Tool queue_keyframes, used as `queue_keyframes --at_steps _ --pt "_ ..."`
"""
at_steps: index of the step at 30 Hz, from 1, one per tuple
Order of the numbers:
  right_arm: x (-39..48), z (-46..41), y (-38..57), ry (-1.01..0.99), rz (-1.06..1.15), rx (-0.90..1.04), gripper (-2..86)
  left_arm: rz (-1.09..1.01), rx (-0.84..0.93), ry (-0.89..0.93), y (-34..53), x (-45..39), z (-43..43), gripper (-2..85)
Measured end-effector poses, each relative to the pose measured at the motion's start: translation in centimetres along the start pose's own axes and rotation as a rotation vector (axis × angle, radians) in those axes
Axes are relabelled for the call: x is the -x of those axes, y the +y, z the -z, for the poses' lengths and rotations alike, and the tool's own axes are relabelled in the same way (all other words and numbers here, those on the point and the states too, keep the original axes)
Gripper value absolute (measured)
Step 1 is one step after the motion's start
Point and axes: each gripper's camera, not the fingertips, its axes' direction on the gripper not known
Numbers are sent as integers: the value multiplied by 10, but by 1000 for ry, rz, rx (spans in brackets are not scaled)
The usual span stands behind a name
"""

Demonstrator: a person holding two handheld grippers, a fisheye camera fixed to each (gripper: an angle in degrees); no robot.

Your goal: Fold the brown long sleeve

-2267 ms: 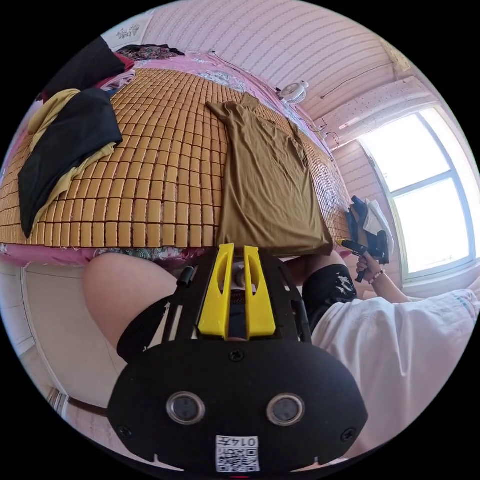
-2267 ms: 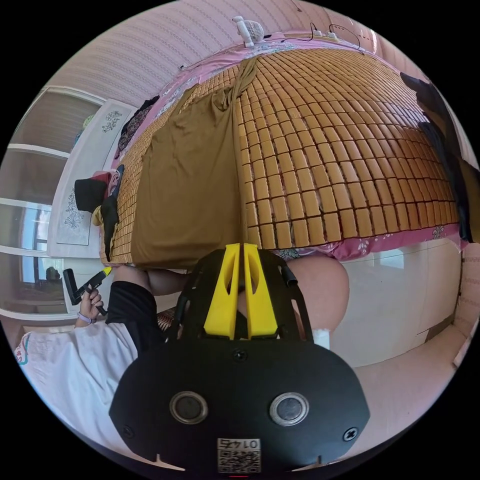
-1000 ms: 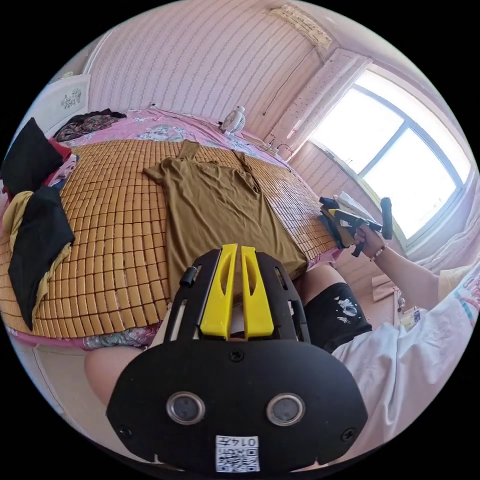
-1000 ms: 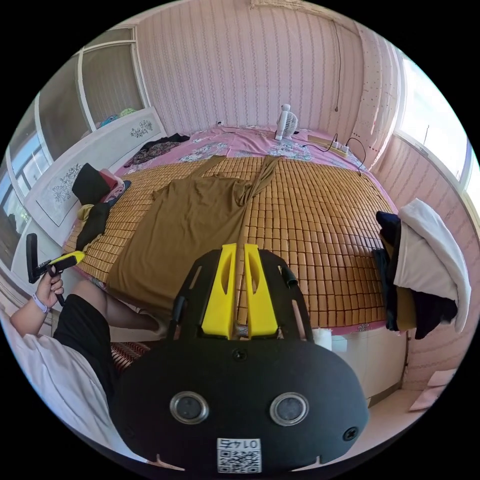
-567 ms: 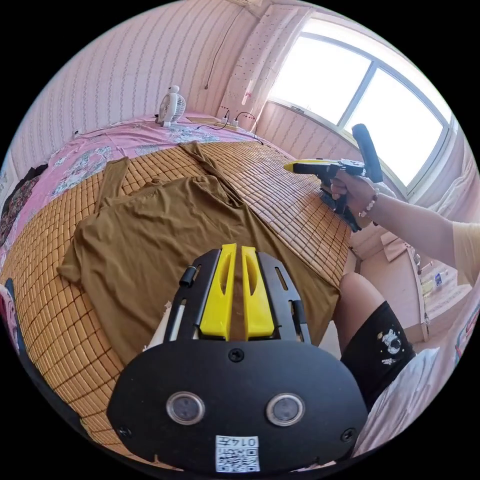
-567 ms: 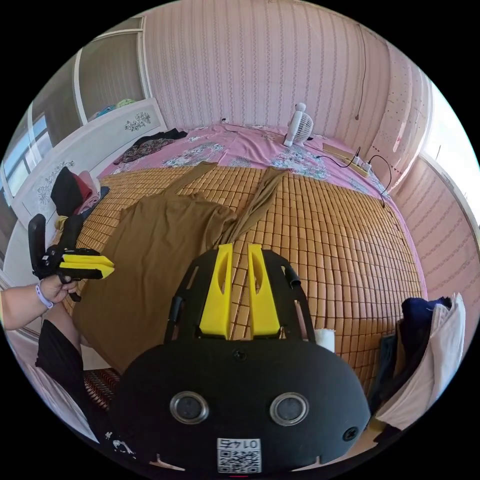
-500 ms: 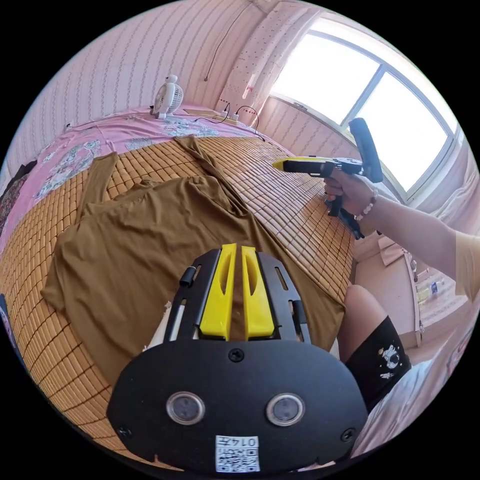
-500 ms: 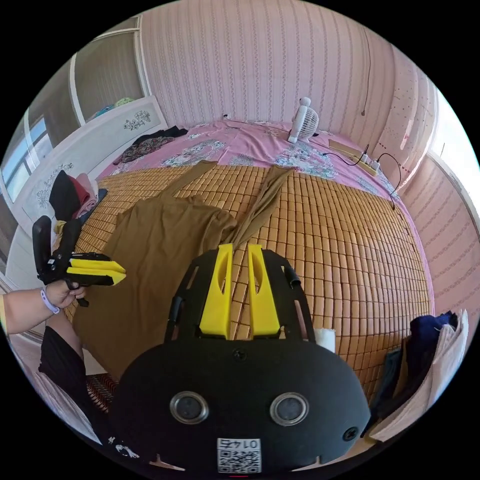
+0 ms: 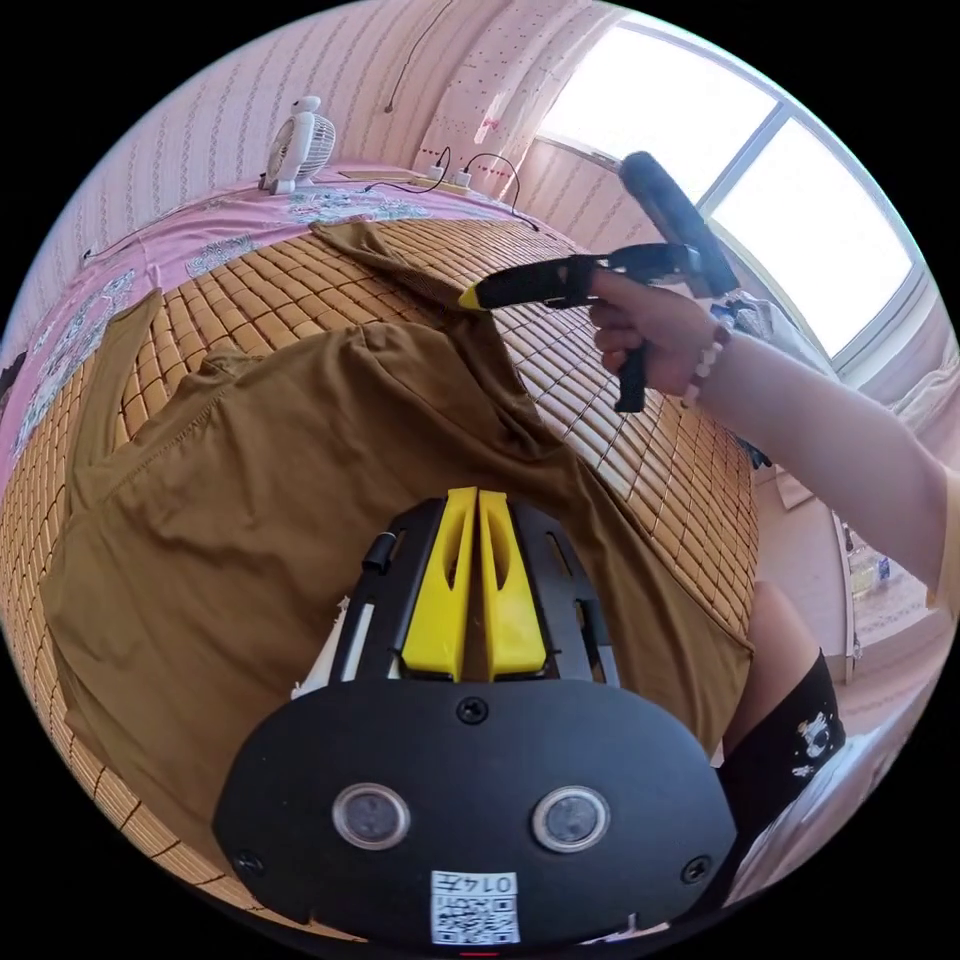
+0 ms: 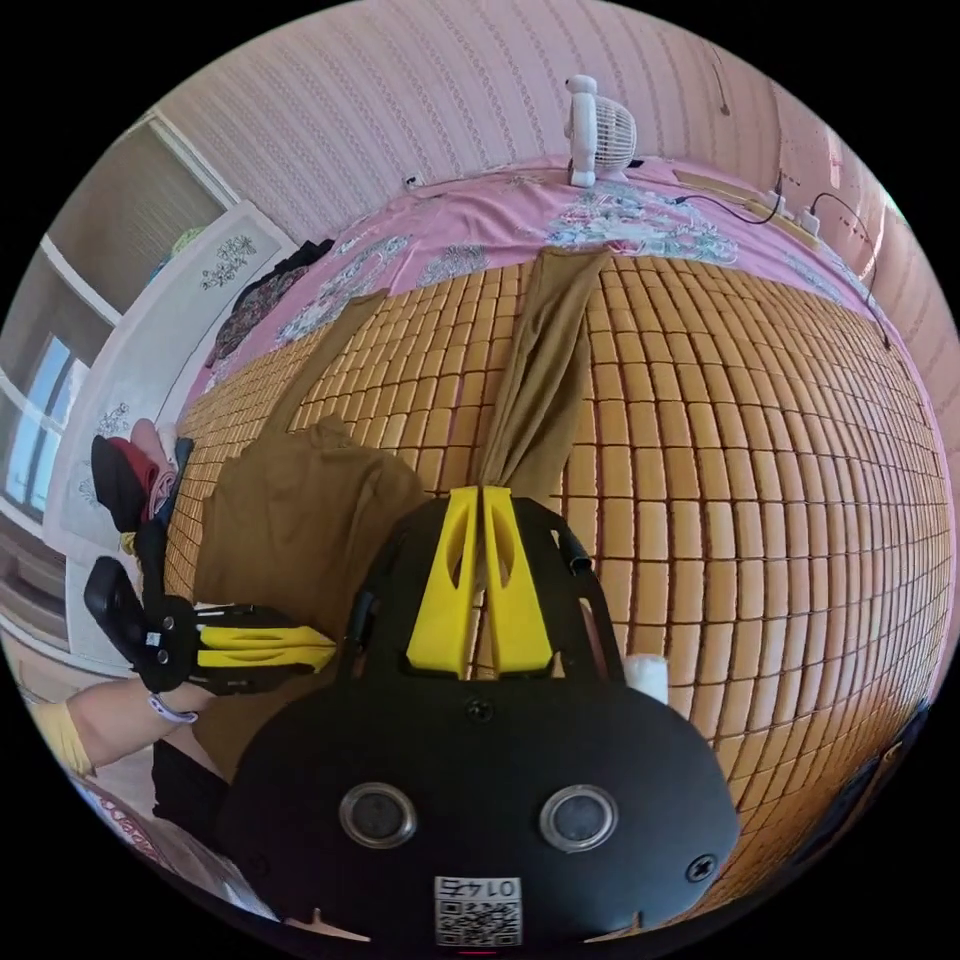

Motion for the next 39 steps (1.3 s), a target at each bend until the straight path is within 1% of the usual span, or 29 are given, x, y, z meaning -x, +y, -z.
queue_keyframes --at_steps 1,3,5,6,7,9,11,13,15,17,20,21,22,23,24,26,28,29,31,32,33,34,36,37,39 --pt "-2 28 22 9 -1 -72 1 -5 -2 -22 -2 -3 -2 -10" --pt "-3 66 64 56 -7 -138 4 -18 -3 -71 -5 -11 -3 -10" --pt "-4 85 110 96 -14 -85 9 6 22 -88 -12 -16 -5 -10" --pt "-6 88 137 119 -11 0 14 10 19 -76 -14 -18 -5 -10" --pt "-8 88 160 150 4 73 21 14 -4 -50 -18 -21 -3 -10" --pt "-9 89 179 195 40 125 35 5 -34 -33 -25 -27 -2 -10" --pt "-5 93 176 227 63 114 51 -4 7 -57 -37 -33 -14 -10" --pt "8 90 153 215 127 49 64 -11 69 -83 -44 -36 -29 -10" --pt "18 75 128 224 182 24 76 -31 54 -93 -46 -39 -34 -10" --pt "24 53 101 260 203 31 91 -67 51 -124 -49 -44 -38 -10" --pt "22 9 68 302 190 117 101 -100 52 -159 -52 -49 -42 -10" --pt "15 -6 64 320 145 161 91 -99 50 -162 -53 -49 -42 -10" --pt "10 -9 65 321 114 149 76 -93 44 -160 -53 -48 -43 -10" --pt "8 -4 67 321 93 112 57 -79 33 -150 -54 -46 -44 -10" --pt "2 7 72 306 47 70 18 -76 27 -145 -54 -45 -44 -10" --pt "-13 35 89 255 -44 -33 8 -69 4 -140 -53 -43 -45 -10" --pt "-34 100 142 180 -202 -291 5 -83 8 -168 -56 -46 -47 -10" --pt "-39 117 160 164 -242 -349 6 -94 7 -190 -58 -49 -48 -10" --pt "-54 178 243 186 -407 -516 10 -106 5 -211 -61 -52 -49 -10" --pt "-58 189 265 200 -461 -538 12 -105 3 -210 -63 -51 -49 -10" --pt "-65 206 307 229 -578 -567 16 -101 0 -204 -63 -50 -49 -10" --pt "-70 215 340 271 -649 -553 22 -89 -6 -185 -65 -45 -49 -10" --pt "-75 219 371 360 -678 -503 38 -59 -10 -142 -68 -37 -47 -10" --pt "-80 219 381 403 -689 -476 53 -7 -10 -102 -70 -29 -46 -10" --pt "-89 220 384 414 -699 -466 72 70 7 -53 -75 -19 -44 -10"
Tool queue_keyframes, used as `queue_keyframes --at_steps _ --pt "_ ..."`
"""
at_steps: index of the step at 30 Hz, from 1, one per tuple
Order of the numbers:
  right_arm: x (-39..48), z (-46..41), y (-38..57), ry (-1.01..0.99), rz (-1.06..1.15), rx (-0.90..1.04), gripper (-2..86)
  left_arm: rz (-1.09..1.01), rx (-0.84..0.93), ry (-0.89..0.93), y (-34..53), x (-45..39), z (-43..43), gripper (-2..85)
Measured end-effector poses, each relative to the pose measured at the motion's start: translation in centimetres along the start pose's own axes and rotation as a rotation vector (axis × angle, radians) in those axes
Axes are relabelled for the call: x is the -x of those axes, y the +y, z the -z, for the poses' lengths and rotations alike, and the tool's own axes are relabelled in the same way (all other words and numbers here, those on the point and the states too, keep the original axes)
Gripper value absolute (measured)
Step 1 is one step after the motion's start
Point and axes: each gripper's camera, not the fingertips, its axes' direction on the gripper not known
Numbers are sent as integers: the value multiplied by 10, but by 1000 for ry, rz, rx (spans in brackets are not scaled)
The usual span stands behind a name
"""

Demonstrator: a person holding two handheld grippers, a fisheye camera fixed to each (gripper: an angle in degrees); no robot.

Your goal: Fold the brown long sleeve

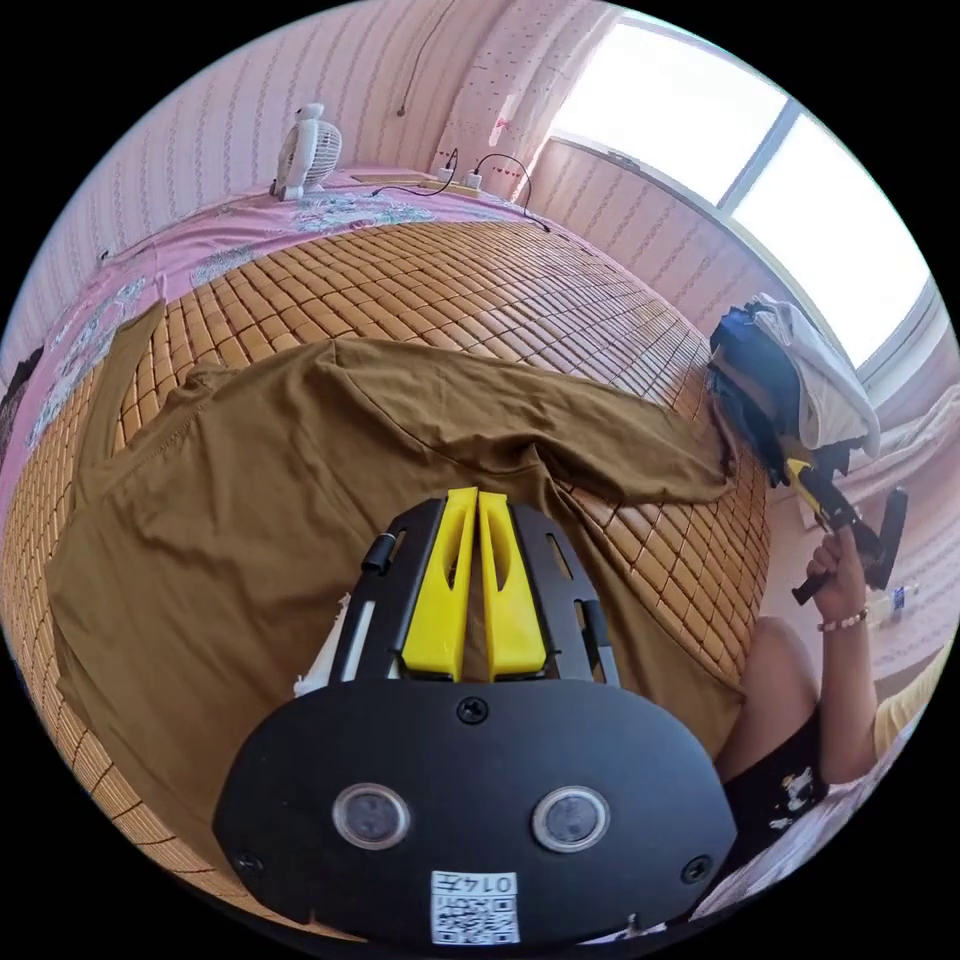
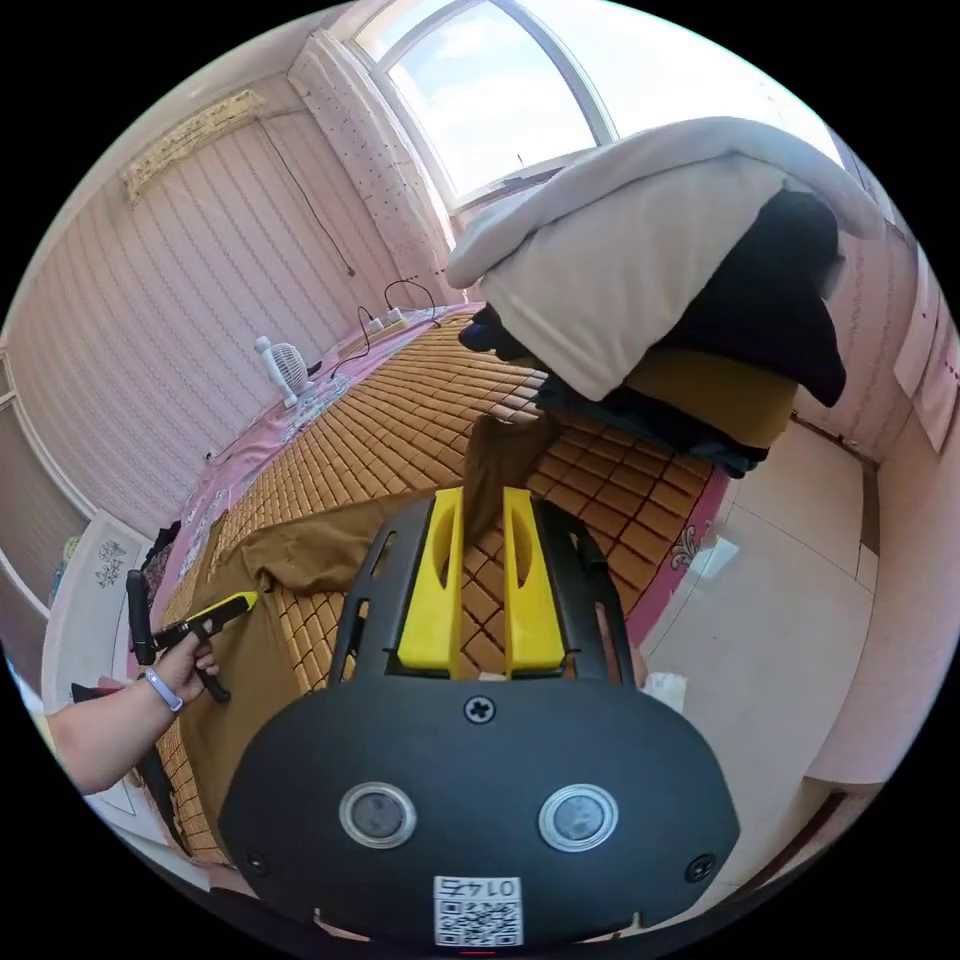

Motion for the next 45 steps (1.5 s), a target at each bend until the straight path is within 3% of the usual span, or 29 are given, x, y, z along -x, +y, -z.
queue_keyframes --at_steps 5,10,12,16,18,21,24,26,27,30,35,38,41,43,45 --pt "4 -33 -23 7 50 24 91 -24 -73 -18 -26 -8 19 -10" --pt "19 -101 -30 92 163 216 95 -117 -24 -49 -67 -30 5 -10" --pt "27 -97 -37 121 236 162 31 -112 0 -46 -82 -34 -4 -10" --pt "21 -79 -54 169 316 210 4 -73 31 -4 -110 -40 -23 -10" --pt "12 -56 -56 157 337 169 3 -49 31 21 -118 -40 -27 -10" --pt "8 -41 -56 155 372 281 7 -30 54 56 -128 -40 -34 -10" --pt "18 -58 -52 44 366 234 47 -19 81 27 -131 -39 -40 -10" --pt "23 -87 -53 -6 335 325 72 -16 124 -1 -131 -38 -46 -10" --pt "28 -106 -51 20 324 393 76 -19 149 -15 -131 -38 -50 -10" --pt "46 -112 -44 139 418 326 40 -58 158 -62 -131 -42 -54 -10" --pt "48 -79 -59 99 491 339 -2 -47 156 -57 -139 -39 -55 -10" --pt "41 -44 -69 111 564 412 -6 -21 150 -29 -141 -33 -54 -10" --pt "26 -37 -65 273 555 586 -5 -16 147 -15 -143 -30 -53 -10" --pt "21 -34 -70 310 496 515 1 -19 146 -14 -144 -30 -52 -10" --pt "22 -36 -79 145 428 391 16 -23 145 -20 -144 -31 -51 -10"
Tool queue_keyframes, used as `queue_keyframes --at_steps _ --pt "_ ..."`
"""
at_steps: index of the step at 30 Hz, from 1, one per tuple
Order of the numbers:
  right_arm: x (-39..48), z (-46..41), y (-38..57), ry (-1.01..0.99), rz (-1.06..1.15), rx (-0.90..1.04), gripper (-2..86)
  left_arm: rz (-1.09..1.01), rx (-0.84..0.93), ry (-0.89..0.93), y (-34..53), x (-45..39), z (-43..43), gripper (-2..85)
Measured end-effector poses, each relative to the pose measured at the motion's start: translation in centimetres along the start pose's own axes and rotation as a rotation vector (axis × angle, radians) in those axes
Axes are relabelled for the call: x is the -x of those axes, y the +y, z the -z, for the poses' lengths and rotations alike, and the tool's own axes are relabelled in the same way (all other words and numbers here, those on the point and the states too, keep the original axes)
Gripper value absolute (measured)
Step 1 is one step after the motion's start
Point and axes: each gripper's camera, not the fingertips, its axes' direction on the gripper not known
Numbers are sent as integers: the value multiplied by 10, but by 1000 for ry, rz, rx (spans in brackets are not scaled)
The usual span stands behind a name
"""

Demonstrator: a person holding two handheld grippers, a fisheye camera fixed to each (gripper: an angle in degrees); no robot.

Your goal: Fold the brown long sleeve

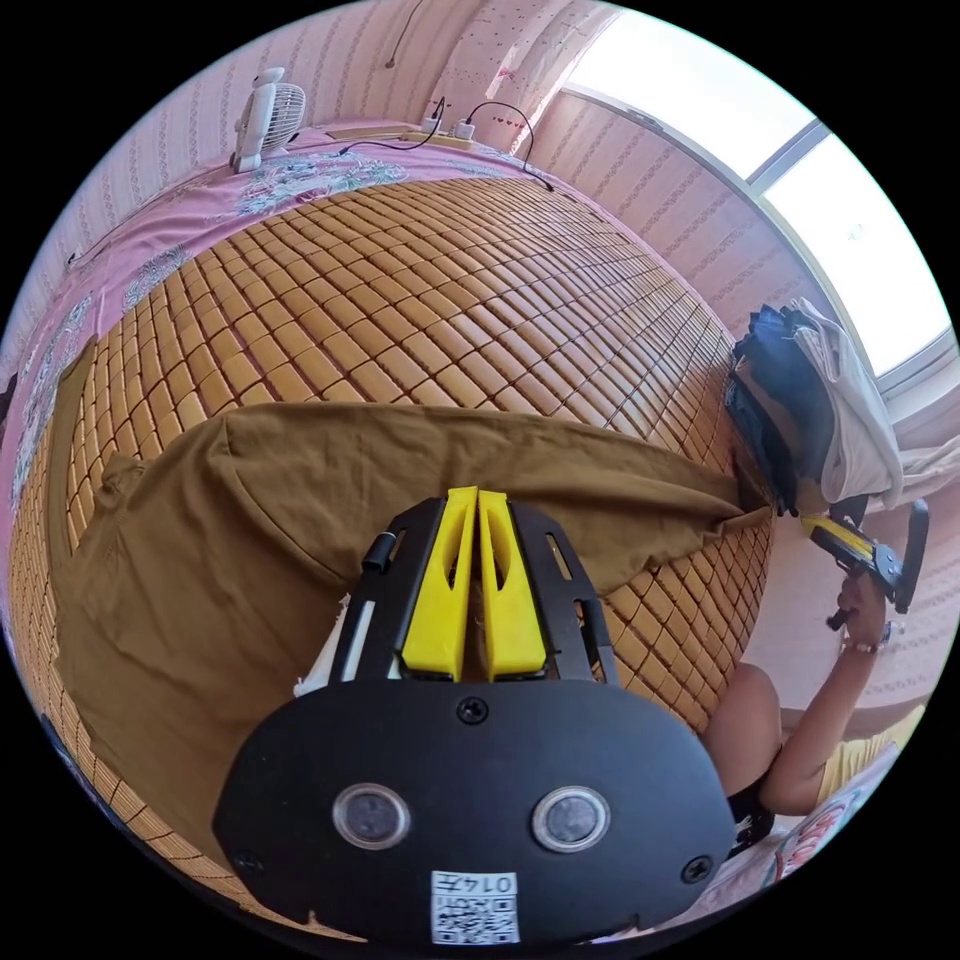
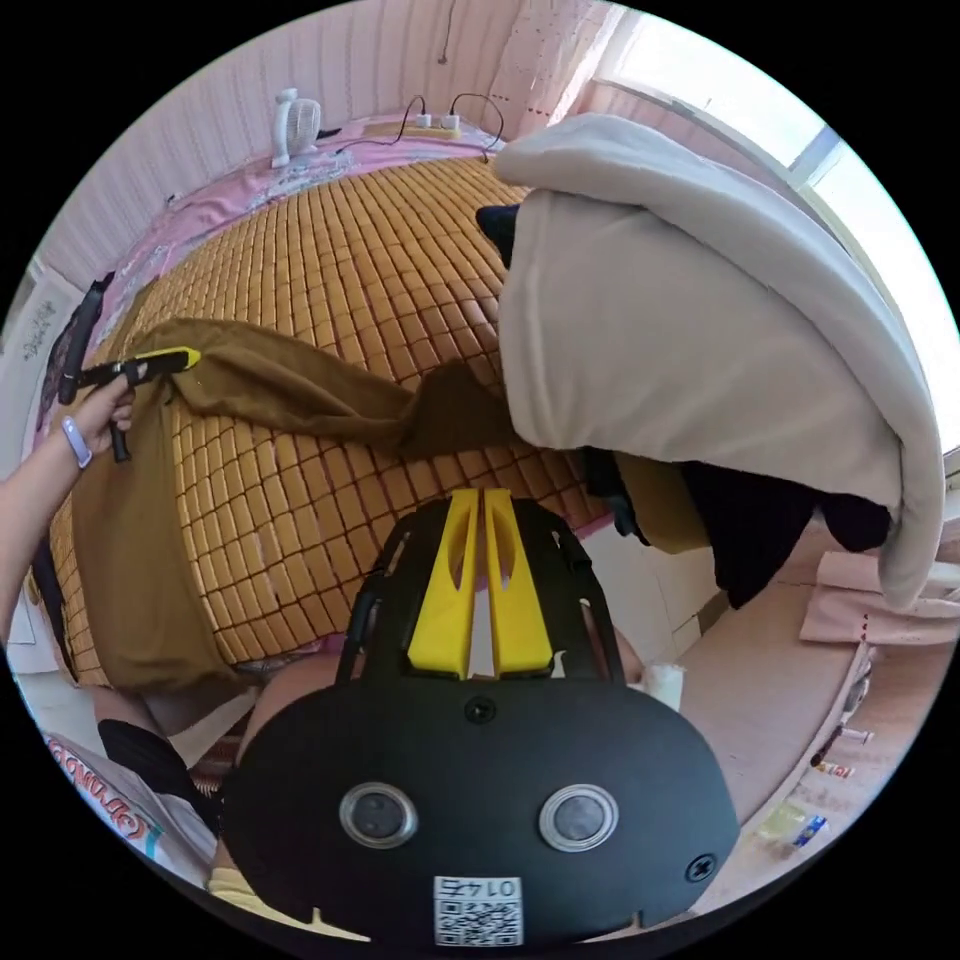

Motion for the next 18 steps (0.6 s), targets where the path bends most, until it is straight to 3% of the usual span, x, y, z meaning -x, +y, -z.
queue_keyframes --at_steps 3,9,14,16,18 --pt "2 -26 -12 -162 -110 -108 57 -2 0 -17 0 -3 2 -10" --pt "29 -65 -19 69 -98 -79 42 -29 11 -36 -1 -6 5 -10" --pt "6 0 -6 -25 -114 -102 -1 -38 14 -37 0 -5 8 -10" --pt "-2 14 0 -57 -51 46 4 -42 6 -41 2 -6 10 -10" --pt "-1 15 7 41 -39 130 7 -33 -3 -33 5 -4 11 -10"
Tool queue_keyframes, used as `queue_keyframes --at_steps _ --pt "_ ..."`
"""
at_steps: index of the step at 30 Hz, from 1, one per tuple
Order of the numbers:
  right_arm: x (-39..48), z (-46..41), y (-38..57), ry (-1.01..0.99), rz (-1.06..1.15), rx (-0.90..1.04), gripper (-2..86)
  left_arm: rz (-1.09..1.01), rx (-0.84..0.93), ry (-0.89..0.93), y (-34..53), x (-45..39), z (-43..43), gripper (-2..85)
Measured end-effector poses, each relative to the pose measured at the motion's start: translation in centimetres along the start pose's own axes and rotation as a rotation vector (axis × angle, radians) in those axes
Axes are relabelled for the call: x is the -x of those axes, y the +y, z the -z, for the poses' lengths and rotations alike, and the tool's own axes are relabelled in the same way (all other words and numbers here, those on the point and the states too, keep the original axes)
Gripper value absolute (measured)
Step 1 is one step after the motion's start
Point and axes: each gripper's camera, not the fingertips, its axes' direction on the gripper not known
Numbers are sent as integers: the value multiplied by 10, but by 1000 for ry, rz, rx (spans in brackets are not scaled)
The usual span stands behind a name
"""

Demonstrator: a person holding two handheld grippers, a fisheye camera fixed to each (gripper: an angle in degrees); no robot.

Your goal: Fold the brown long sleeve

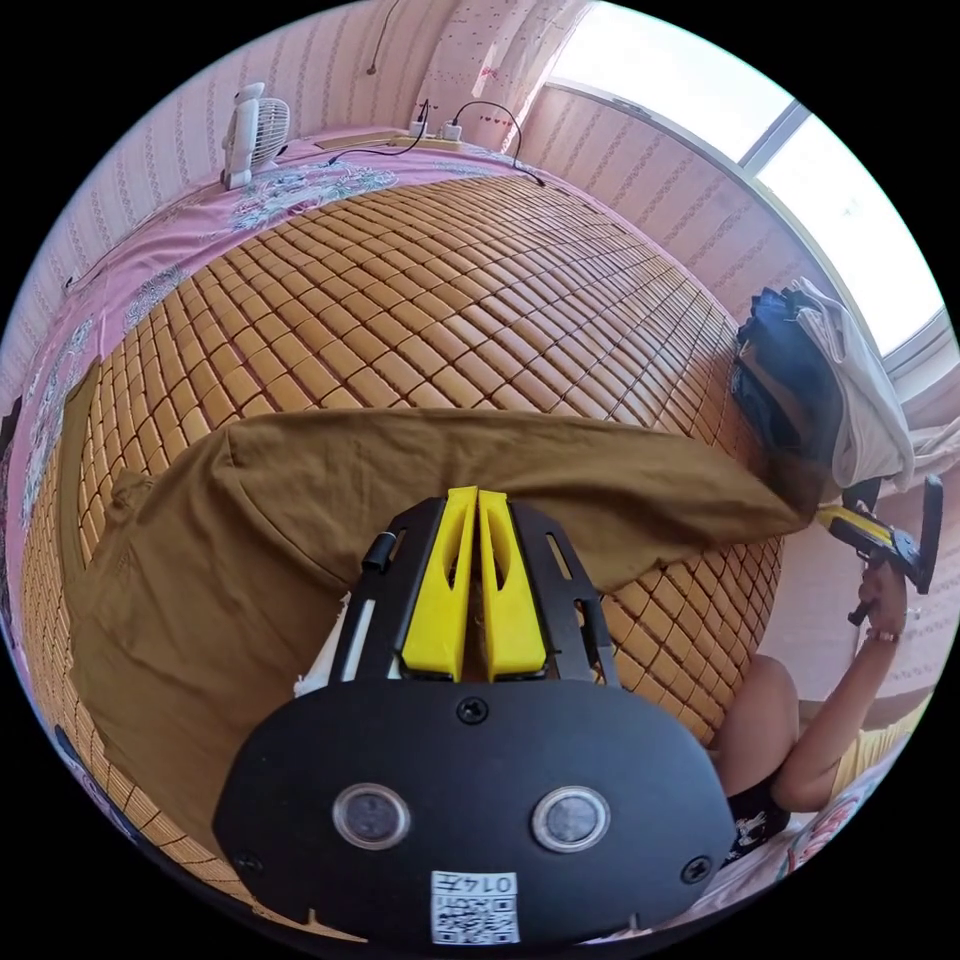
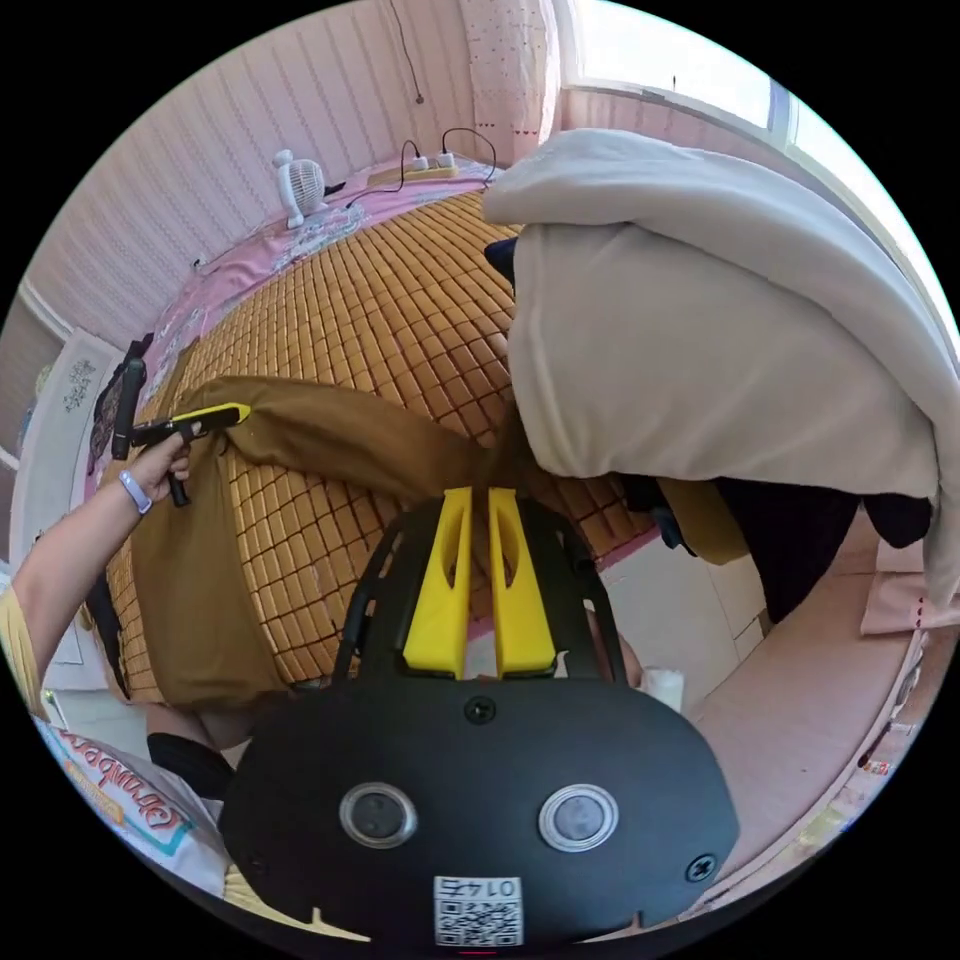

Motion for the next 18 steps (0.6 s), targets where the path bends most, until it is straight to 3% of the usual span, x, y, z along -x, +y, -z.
queue_keyframes --at_steps 3,8,11,13,18 --pt "7 1 3 77 2 30 11 31 -3 30 3 5 3 -10" --pt "17 -25 -11 -4 -15 -39 7 87 -110 154 8 17 24 -10" --pt "19 -60 -17 66 -97 0 -1 125 -134 99 6 27 32 -10" --pt "17 -58 -14 50 -173 -128 -4 132 -116 68 3 32 31 -10" --pt "16 -60 -9 122 -240 -196 -6 72 -24 -40 1 29 15 -10"
